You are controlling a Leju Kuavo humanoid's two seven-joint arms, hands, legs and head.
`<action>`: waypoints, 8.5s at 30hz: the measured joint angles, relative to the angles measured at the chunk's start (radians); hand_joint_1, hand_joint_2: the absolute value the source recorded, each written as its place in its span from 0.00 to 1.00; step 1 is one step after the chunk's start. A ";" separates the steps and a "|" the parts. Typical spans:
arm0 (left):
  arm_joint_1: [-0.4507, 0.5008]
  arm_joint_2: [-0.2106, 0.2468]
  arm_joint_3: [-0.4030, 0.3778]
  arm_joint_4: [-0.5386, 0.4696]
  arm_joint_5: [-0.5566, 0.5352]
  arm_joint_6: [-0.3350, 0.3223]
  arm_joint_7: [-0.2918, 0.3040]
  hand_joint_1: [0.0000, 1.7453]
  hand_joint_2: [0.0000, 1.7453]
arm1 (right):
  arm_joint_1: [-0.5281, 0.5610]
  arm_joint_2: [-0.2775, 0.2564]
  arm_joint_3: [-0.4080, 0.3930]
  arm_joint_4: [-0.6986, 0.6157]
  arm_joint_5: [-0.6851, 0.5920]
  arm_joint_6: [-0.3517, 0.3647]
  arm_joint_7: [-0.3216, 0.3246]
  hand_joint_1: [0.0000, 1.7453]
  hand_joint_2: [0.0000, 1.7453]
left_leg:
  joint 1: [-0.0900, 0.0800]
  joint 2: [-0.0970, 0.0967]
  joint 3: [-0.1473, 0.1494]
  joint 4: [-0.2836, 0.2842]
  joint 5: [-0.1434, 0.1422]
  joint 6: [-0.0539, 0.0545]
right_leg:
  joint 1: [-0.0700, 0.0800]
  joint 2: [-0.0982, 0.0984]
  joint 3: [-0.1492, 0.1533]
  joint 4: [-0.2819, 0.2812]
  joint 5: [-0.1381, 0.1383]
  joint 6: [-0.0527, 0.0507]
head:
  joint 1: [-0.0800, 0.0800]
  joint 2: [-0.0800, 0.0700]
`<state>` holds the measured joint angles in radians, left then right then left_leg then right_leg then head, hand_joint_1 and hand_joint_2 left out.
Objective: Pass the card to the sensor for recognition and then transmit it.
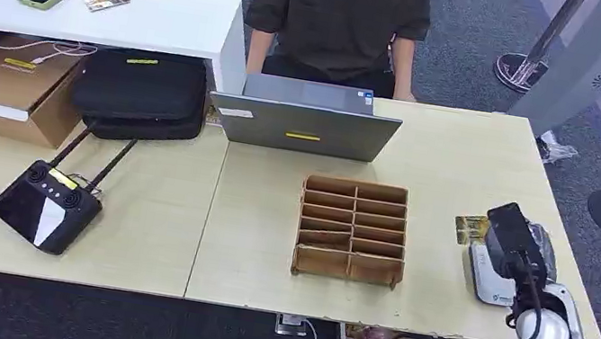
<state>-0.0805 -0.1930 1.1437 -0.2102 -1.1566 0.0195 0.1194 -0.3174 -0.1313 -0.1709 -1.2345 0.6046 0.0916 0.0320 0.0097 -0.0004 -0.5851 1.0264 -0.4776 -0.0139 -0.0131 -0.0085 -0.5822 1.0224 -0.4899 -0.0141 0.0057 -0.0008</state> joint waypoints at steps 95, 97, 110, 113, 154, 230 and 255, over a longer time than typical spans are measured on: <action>0.001 0.005 -0.050 0.000 -0.039 0.034 -0.018 0.00 0.00 | 0.277 0.034 0.046 -0.253 0.170 -0.228 -0.053 1.00 1.00 | 0.000 0.001 0.001 0.000 -0.001 0.000 | 0.000 0.000 0.000 0.000 0.000 0.000 | 0.000 0.000; 0.001 0.005 -0.050 0.000 -0.039 0.032 -0.018 0.00 0.00 | 0.277 0.034 0.046 -0.268 0.171 -0.227 -0.050 1.00 1.00 | 0.000 0.001 0.001 0.000 -0.001 0.000 | 0.000 0.000 0.000 0.000 0.000 0.000 | 0.000 0.000; 0.001 0.005 -0.051 0.000 -0.040 0.023 -0.018 0.00 0.00 | 0.277 0.035 0.046 -0.308 0.186 -0.228 -0.045 1.00 1.00 | 0.000 0.001 0.001 0.000 -0.001 0.000 | 0.000 0.000 0.000 0.000 0.000 0.000 | 0.000 0.000; 0.001 0.005 -0.050 0.000 -0.040 0.023 -0.018 0.00 0.00 | 0.277 0.035 0.046 -0.309 0.186 -0.228 -0.045 1.00 1.00 | 0.000 0.001 0.001 0.000 -0.001 0.000 | 0.000 0.000 0.000 0.000 0.000 0.000 | 0.000 0.000; 0.007 0.004 -0.022 0.000 0.021 0.014 -0.028 0.00 0.00 | 0.497 0.083 -0.129 -0.603 0.243 -0.175 -0.025 1.00 1.00 | 0.000 0.001 0.000 0.000 -0.002 0.000 | 0.000 0.001 0.001 0.000 -0.001 0.001 | 0.000 0.000; -0.001 0.005 -0.064 0.000 -0.031 0.034 -0.035 0.00 0.00 | 0.013 -0.074 -0.143 0.141 0.161 -0.289 -0.117 1.00 1.00 | 0.000 0.001 0.001 0.001 0.000 0.001 | 0.000 0.000 0.001 0.000 0.000 0.000 | 0.000 0.000; -0.004 0.006 -0.064 0.000 -0.058 0.034 -0.039 0.00 0.00 | -0.067 -0.061 -0.152 0.398 0.180 -0.335 -0.196 1.00 1.00 | 0.000 0.001 0.001 0.001 0.000 0.000 | 0.000 0.000 0.002 0.000 0.000 0.000 | 0.000 0.000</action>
<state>-0.0844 -0.1873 1.0796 -0.2102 -1.2150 0.0534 0.0809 -0.3845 -0.1919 -0.3231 -0.8361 0.7851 -0.2434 -0.1637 0.0097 0.0002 -0.5836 1.0270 -0.4775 -0.0135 -0.0130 -0.0082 -0.5806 1.0226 -0.4897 -0.0139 0.0057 -0.0008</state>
